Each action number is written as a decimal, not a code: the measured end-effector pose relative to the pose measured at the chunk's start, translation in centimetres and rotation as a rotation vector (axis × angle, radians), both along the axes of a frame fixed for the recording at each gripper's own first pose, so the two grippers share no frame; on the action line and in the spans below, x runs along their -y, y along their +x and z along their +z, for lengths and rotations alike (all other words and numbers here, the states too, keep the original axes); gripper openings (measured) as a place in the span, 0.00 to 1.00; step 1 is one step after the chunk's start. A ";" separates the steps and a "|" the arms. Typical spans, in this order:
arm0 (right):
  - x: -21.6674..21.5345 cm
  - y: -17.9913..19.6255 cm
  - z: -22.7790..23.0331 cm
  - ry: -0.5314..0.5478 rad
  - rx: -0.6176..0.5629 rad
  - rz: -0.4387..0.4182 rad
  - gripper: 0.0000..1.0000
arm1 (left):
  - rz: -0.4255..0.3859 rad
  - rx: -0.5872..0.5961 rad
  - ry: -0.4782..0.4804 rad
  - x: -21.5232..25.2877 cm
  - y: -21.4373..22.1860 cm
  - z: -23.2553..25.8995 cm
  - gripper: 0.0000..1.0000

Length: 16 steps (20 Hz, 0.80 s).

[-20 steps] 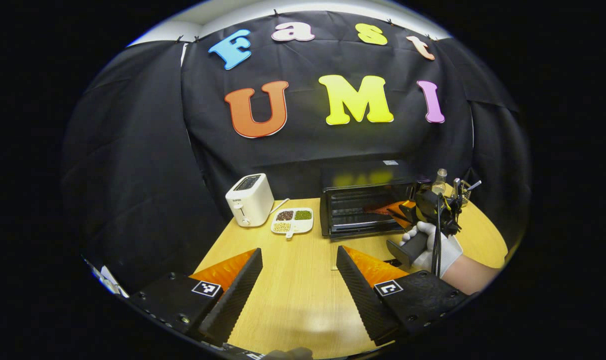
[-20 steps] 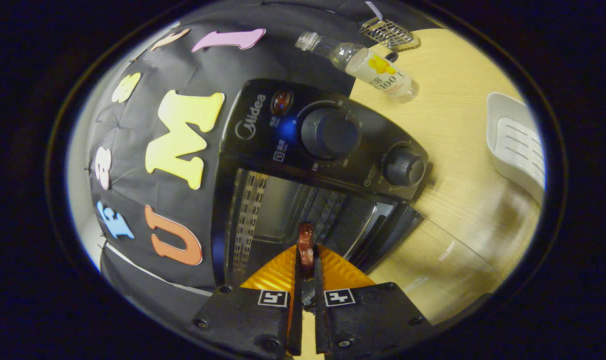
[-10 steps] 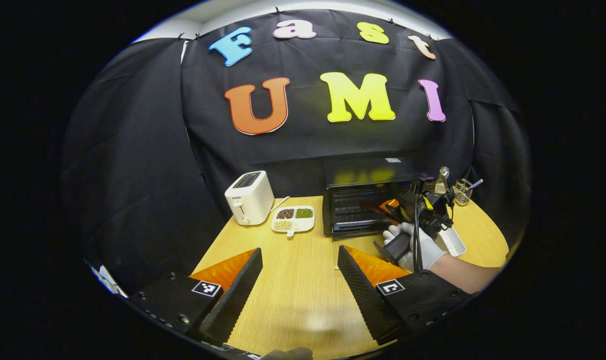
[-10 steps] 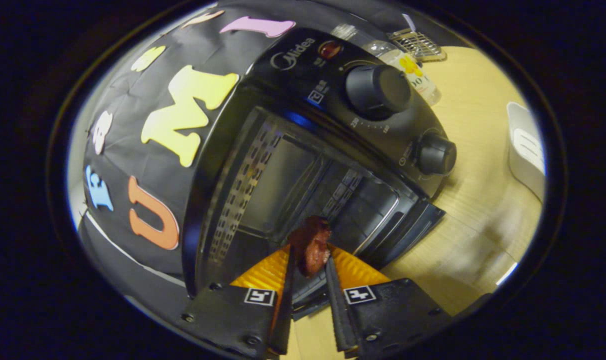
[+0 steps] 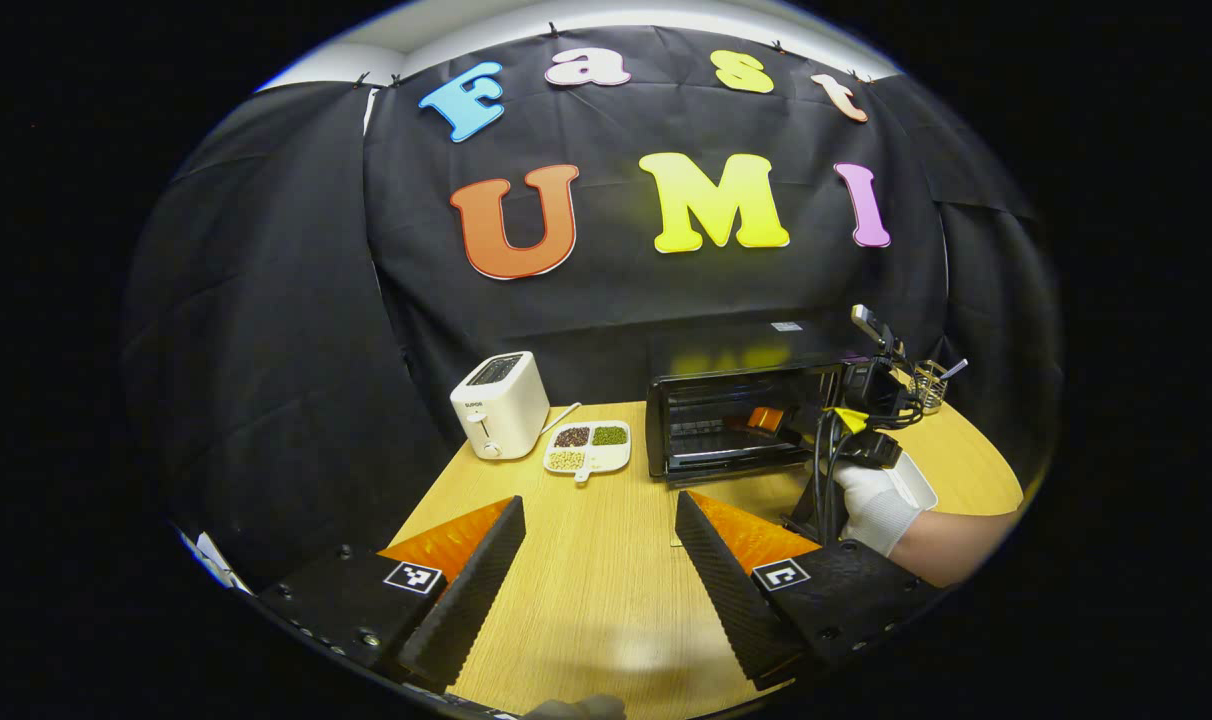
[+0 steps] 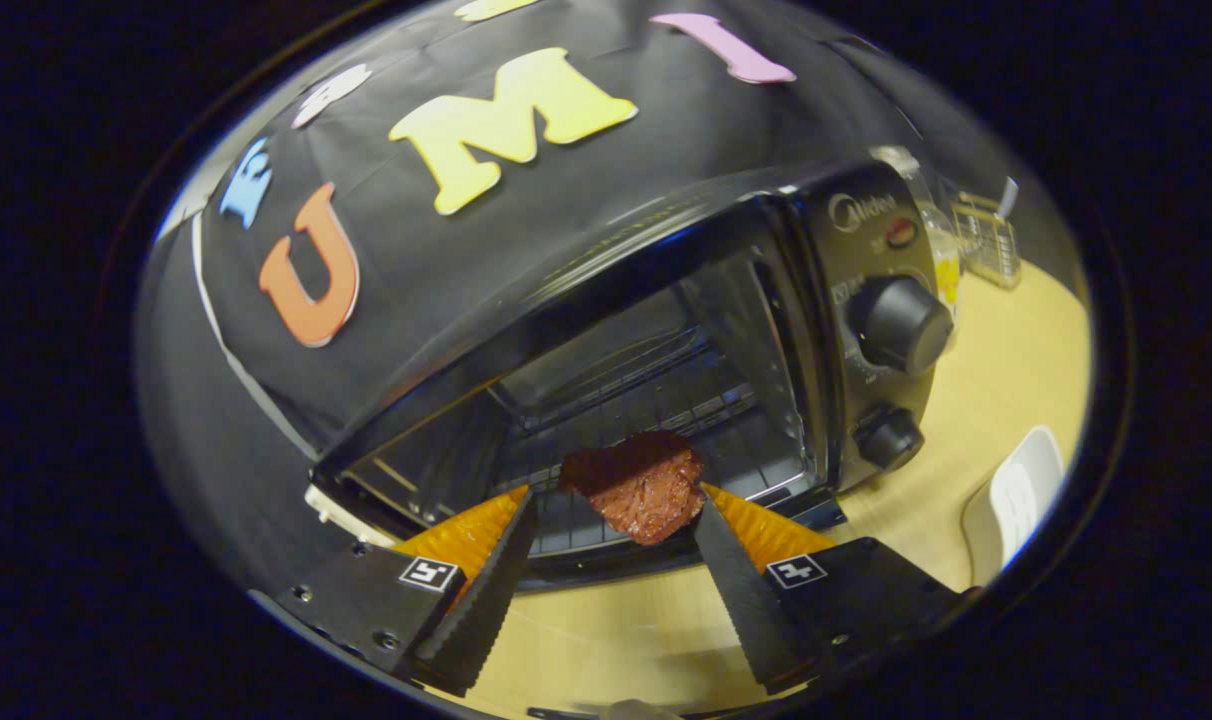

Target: Open the electric oven with the left hand, put the food in, and close the electric oven.

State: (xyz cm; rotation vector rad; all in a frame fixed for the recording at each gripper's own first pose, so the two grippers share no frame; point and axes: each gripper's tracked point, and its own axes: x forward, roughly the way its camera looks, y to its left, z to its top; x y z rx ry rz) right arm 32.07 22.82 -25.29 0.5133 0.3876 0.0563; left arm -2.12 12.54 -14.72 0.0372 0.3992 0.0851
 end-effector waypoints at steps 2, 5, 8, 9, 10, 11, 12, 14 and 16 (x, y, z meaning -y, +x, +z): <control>-0.6 0.2 -0.1 -0.034 -0.007 0.036 0.97 | 0.008 -0.002 -0.018 0.1 -0.1 -0.3 0.96; -1.6 -0.3 -0.3 -0.095 -0.004 0.068 0.98 | 0.010 -0.003 -0.019 0.1 -0.4 -0.5 0.97; -1.5 -0.7 0.0 -0.205 0.005 0.100 0.98 | 0.012 0.000 -0.013 -0.2 -0.8 -0.4 0.97; -1.5 -0.8 -0.2 -0.204 0.002 0.102 0.98 | 0.014 0.004 -0.014 -0.4 -0.8 -0.4 0.97; -1.1 -0.9 -0.5 -0.228 -0.013 0.102 0.98 | 0.017 0.005 -0.017 -0.5 -0.8 -0.4 0.97; -0.7 -1.4 -0.5 -0.249 -0.017 0.102 0.98 | 0.019 0.009 -0.021 -0.4 -0.7 -0.4 0.97; -0.3 -1.7 -0.4 -0.263 -0.011 0.103 0.98 | 0.019 0.010 -0.025 -0.4 -0.7 -0.4 0.97; 0.5 -1.9 0.2 -0.273 0.000 0.099 0.98 | 0.019 0.016 -0.030 -0.3 -0.5 -0.4 0.97; 1.2 -2.7 1.3 -0.273 0.012 0.101 0.98 | 0.016 0.021 -0.036 0.0 -0.3 -0.5 0.97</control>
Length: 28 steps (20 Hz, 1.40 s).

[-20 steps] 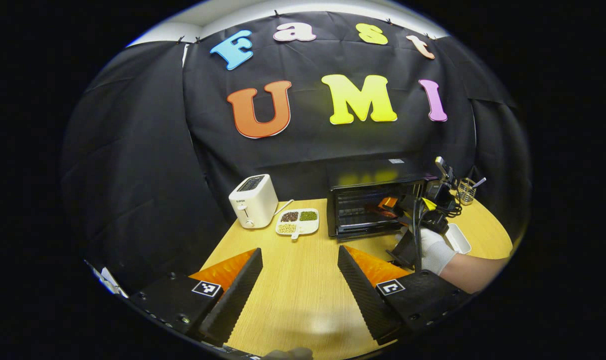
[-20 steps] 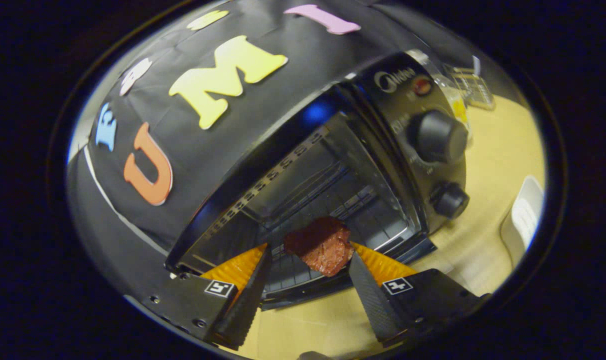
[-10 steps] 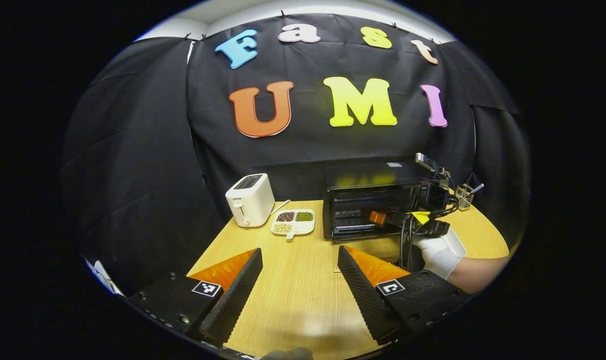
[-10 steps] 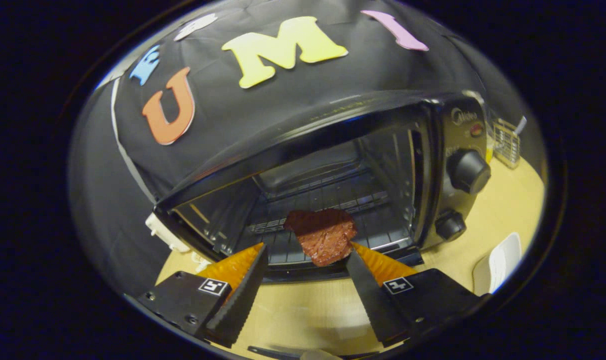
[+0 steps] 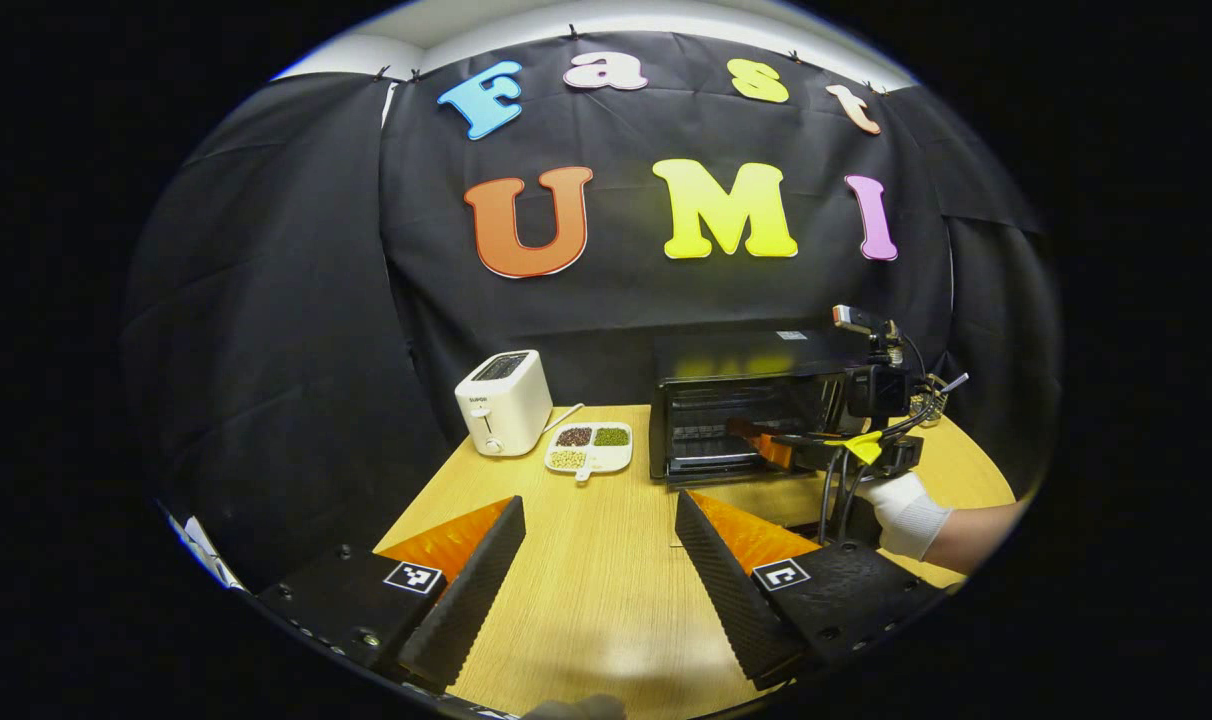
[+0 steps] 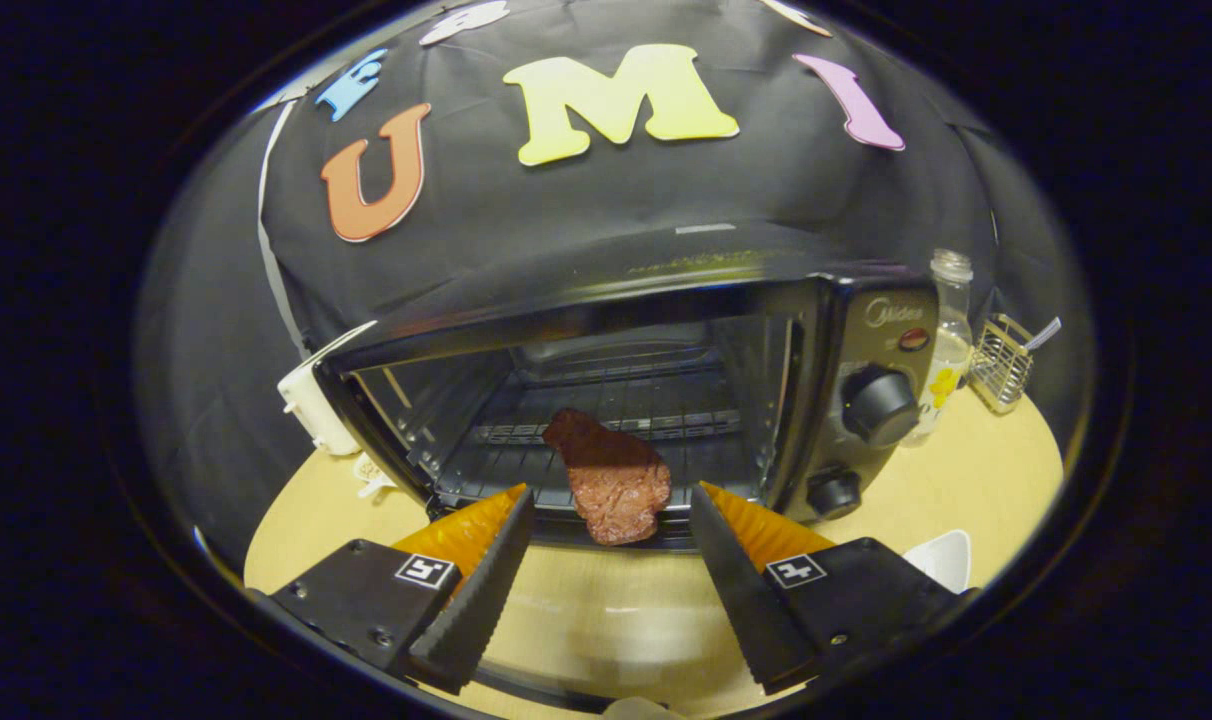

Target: Open the electric oven with the left hand, put the food in, and close the electric oven.

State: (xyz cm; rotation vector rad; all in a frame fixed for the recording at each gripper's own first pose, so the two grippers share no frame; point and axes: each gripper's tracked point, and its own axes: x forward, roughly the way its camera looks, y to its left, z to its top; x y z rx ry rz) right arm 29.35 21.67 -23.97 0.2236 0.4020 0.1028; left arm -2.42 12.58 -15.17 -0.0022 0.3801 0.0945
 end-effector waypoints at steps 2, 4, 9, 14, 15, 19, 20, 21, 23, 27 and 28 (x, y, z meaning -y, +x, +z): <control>0.6 -1.6 2.1 -0.019 0.033 0.022 0.98 | -0.008 0.007 -0.006 0.5 0.0 0.0 0.96; 1.7 -3.8 4.7 -0.031 0.074 0.043 0.98 | -0.022 0.012 -0.005 1.3 0.2 0.1 0.97; 7.3 -11.0 11.6 -0.111 0.158 0.046 0.98 | -0.086 0.034 0.006 4.0 0.7 0.2 0.97; 15.6 -19.4 18.2 -0.141 0.254 -0.022 0.98 | -0.136 0.025 0.002 8.9 1.2 -1.5 0.97; 17.6 -20.9 19.2 -0.144 0.271 -0.037 0.95 | -0.140 0.024 0.006 9.8 1.3 -1.9 0.97; 25.8 -27.6 21.3 -0.191 0.345 -0.082 0.98 | -0.092 -0.062 -0.019 14.1 0.5 -5.1 0.97; 27.6 -29.0 21.1 -0.207 0.344 -0.078 0.98 | -0.074 -0.088 -0.017 15.1 -0.1 -5.9 0.97; 29.3 -30.2 20.6 -0.209 0.335 -0.073 0.98 | -0.055 -0.121 -0.017 16.1 -0.9 -7.0 0.97; 31.7 -32.3 20.4 -0.194 0.344 -0.063 0.98 | -0.051 -0.149 -0.038 18.9 -2.1 -8.5 0.97; 34.9 -35.0 19.2 -0.195 0.306 -0.076 0.98 | -0.048 -0.250 -0.077 22.0 -3.3 -13.0 0.96; 35.2 -35.4 19.1 -0.195 0.299 -0.081 0.98 | -0.045 -0.267 -0.086 22.2 -3.1 -13.9 0.97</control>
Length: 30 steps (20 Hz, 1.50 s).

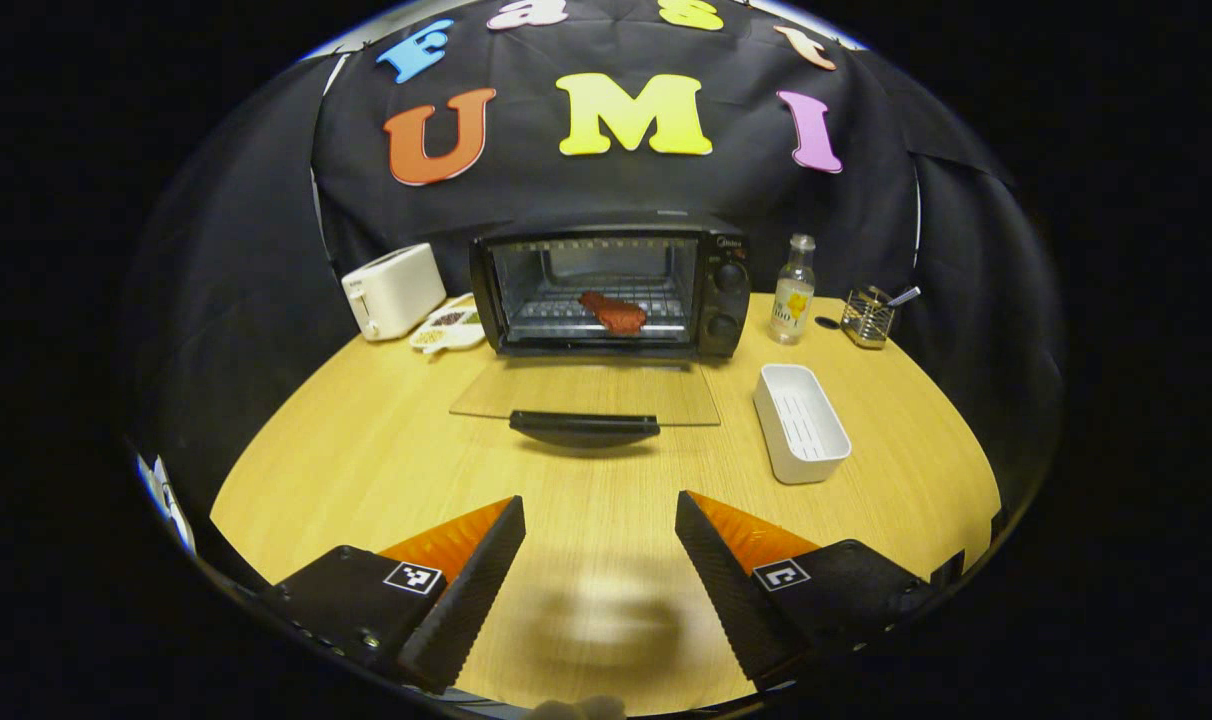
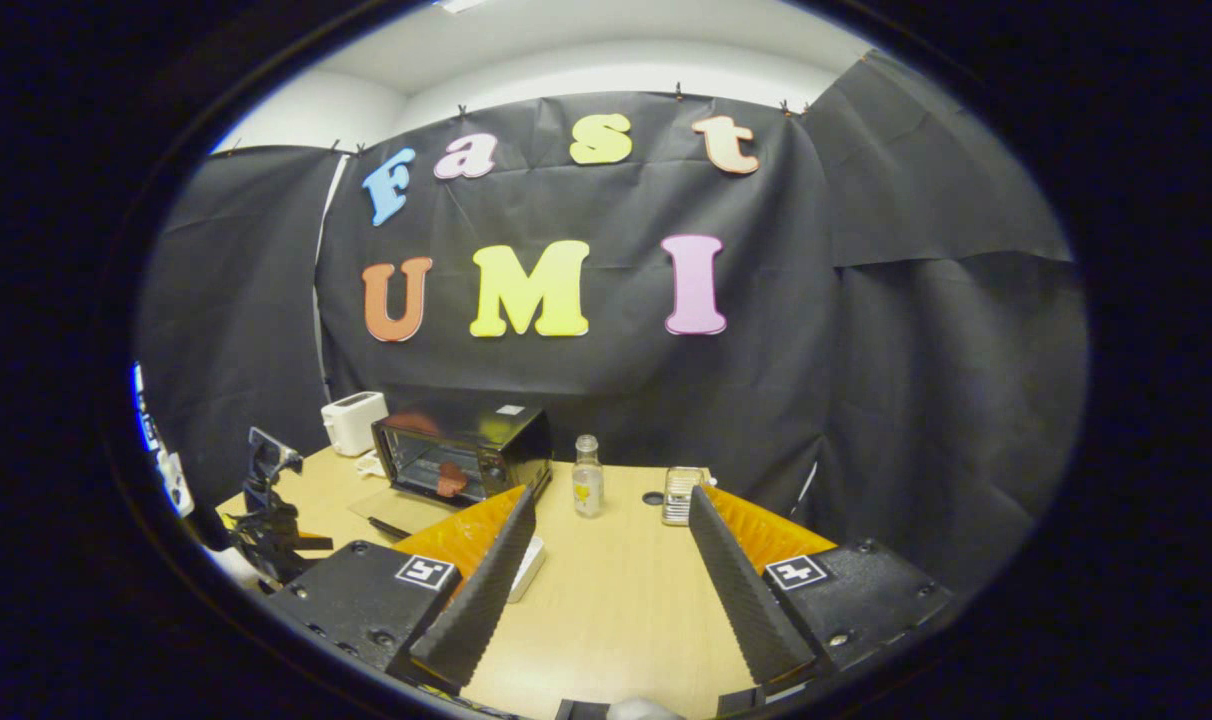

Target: Open the electric oven with the left hand, put the food in, and close the electric oven.

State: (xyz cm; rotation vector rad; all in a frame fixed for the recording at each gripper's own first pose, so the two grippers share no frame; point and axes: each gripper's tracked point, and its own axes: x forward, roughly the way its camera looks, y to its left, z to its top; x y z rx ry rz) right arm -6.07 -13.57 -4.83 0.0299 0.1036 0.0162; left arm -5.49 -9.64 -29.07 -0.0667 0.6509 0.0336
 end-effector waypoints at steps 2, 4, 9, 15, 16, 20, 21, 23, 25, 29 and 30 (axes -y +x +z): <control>0.7 -0.4 -0.1 -0.001 -0.012 -0.032 0.98 | 0.000 -0.023 -0.013 -0.1 1.3 -1.6 0.97; 0.9 -0.5 0.0 0.006 -0.023 -0.068 0.98 | -0.008 -0.034 -0.008 -0.9 3.1 -2.9 0.97; -0.1 0.8 0.5 0.023 -0.063 -0.159 0.98 | -0.053 -0.059 -0.003 -2.6 7.0 -6.1 0.97; -3.7 2.3 0.6 -0.028 -0.083 -0.190 0.99 | -0.100 -0.070 0.003 -3.3 9.3 -8.1 0.97; -4.0 2.6 0.6 -0.038 -0.088 -0.184 0.98 | -0.107 -0.059 0.017 -3.4 9.7 -8.0 1.00; -4.4 3.4 1.2 -0.040 -0.092 -0.194 0.98 | -0.124 -0.049 0.025 -3.1 10.5 -7.7 0.97; -4.4 3.6 1.1 -0.040 -0.089 -0.196 0.96 | -0.129 -0.039 0.022 -3.1 10.8 -7.2 0.96; -4.8 3.7 0.8 -0.052 -0.094 -0.193 0.99 | -0.130 -0.018 0.000 -3.0 11.3 -6.0 0.96; -4.7 4.0 0.9 -0.055 -0.092 -0.194 0.99 | -0.124 0.011 -0.011 -3.2 12.0 -4.4 0.97; -5.0 4.7 0.9 -0.032 -0.088 -0.193 0.98 | -0.117 0.091 -0.026 -3.3 13.9 -0.3 0.97; -5.1 4.9 0.8 -0.030 -0.091 -0.192 0.99 | -0.119 0.108 -0.023 -3.3 14.7 0.7 0.97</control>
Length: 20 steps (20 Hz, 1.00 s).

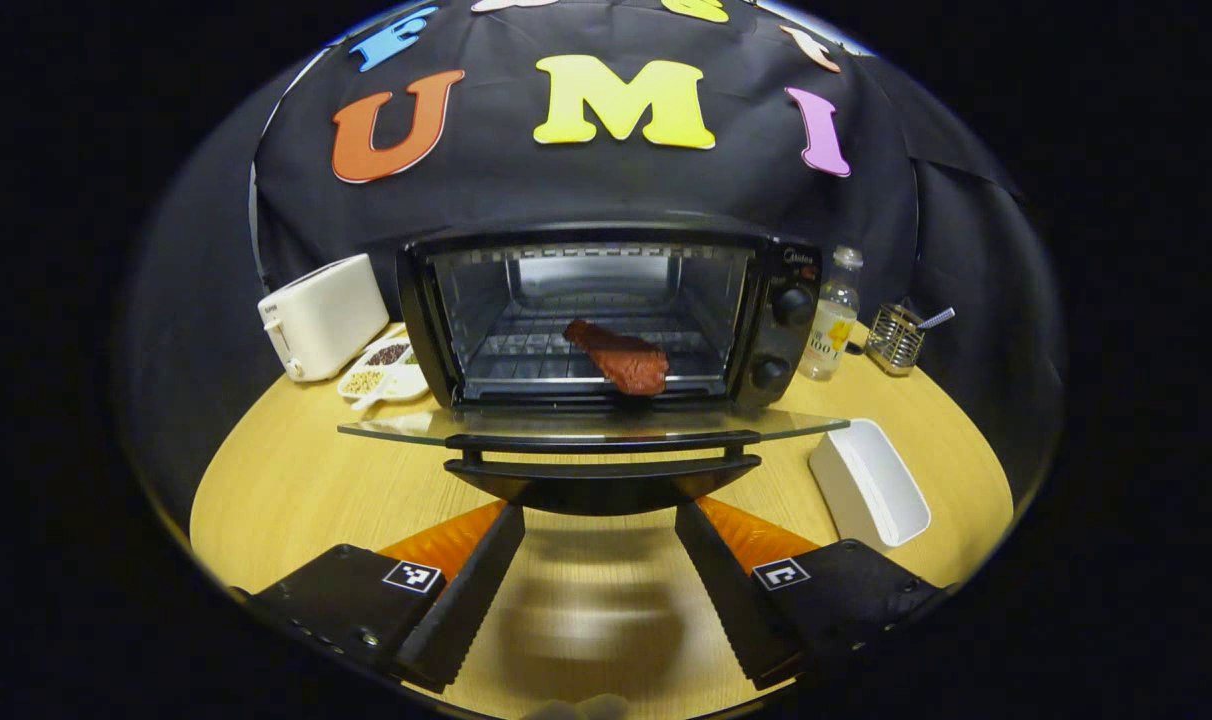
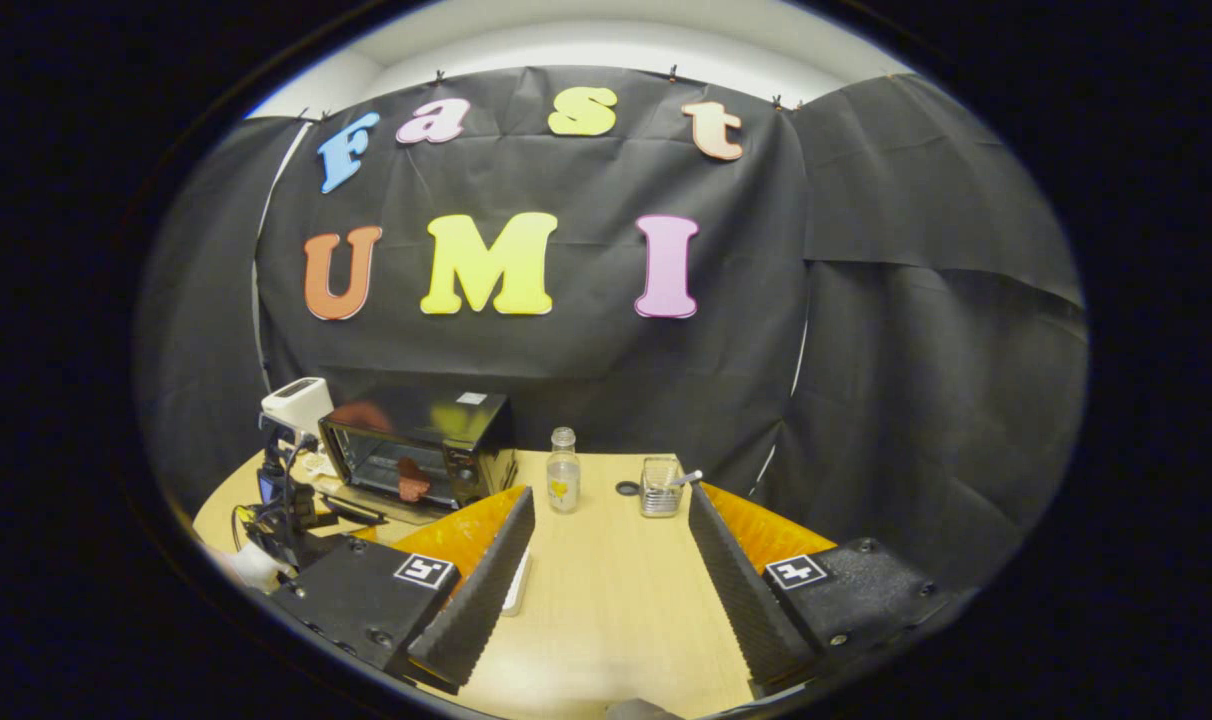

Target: Open the electric oven with the left hand, put the food in, and close the electric oven.

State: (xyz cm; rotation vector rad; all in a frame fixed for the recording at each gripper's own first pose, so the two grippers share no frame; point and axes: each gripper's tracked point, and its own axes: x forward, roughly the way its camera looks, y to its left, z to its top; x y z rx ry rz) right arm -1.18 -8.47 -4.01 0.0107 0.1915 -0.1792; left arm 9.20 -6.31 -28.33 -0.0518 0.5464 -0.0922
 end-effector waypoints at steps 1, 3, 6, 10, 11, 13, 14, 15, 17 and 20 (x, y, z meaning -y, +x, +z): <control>-0.1 0.2 -0.3 0.005 -0.003 0.003 0.98 | -0.002 0.017 -0.002 0.0 0.6 0.8 0.97; -0.2 0.4 -0.4 0.016 -0.003 0.001 0.98 | -0.006 0.042 0.000 -0.1 1.6 2.2 0.97; -0.1 0.8 -0.8 0.031 -0.010 -0.005 0.98 | -0.014 0.061 0.007 -0.3 2.9 3.3 0.98; 0.1 1.0 -0.7 0.039 -0.006 -0.015 0.96 | -0.013 0.084 0.013 -0.4 4.9 4.4 0.97; 0.3 1.1 -0.7 0.040 -0.007 -0.018 0.98 | -0.011 0.089 0.015 -0.5 5.3 4.7 0.97; 0.4 1.1 -0.7 0.042 -0.008 -0.022 0.96 | -0.008 0.103 0.016 -0.6 6.5 5.4 0.97; 0.5 1.1 -0.7 0.044 -0.010 -0.024 0.98 | -0.007 0.109 0.015 -0.5 7.1 5.7 0.97; 0.6 1.2 -0.9 0.048 -0.012 -0.023 0.98 | -0.006 0.118 0.018 -0.6 7.7 6.1 0.97; 0.6 1.1 -1.1 0.059 -0.016 -0.021 0.98 | -0.001 0.121 0.029 -0.6 8.8 6.4 0.97; 0.5 1.0 -1.1 0.071 -0.016 -0.019 0.98 | 0.005 0.124 0.018 -0.1 9.1 6.6 0.97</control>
